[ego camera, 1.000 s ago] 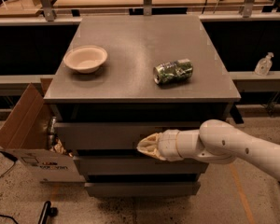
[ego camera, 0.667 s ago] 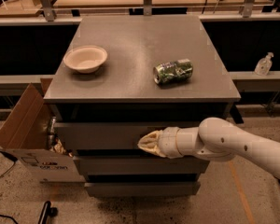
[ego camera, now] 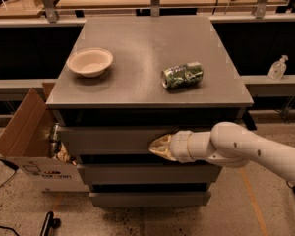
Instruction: Close top drawer
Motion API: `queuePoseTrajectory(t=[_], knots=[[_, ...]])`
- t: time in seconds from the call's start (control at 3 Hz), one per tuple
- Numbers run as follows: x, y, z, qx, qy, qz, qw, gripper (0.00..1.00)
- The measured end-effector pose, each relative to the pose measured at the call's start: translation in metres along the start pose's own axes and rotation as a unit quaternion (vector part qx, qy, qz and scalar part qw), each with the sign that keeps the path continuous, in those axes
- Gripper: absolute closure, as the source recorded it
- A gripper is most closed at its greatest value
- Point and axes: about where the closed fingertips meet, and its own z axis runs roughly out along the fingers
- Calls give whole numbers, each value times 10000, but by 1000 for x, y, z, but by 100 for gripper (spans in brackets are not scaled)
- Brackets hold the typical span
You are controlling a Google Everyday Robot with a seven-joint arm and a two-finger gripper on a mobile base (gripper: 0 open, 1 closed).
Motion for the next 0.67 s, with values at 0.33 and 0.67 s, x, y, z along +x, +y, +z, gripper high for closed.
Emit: queuePoseTrajectory(t=[0.33,0.67], knots=[[0,0,0,0,0,0,10000,100],[1,20,-7,-169,-188,56,9997,100]])
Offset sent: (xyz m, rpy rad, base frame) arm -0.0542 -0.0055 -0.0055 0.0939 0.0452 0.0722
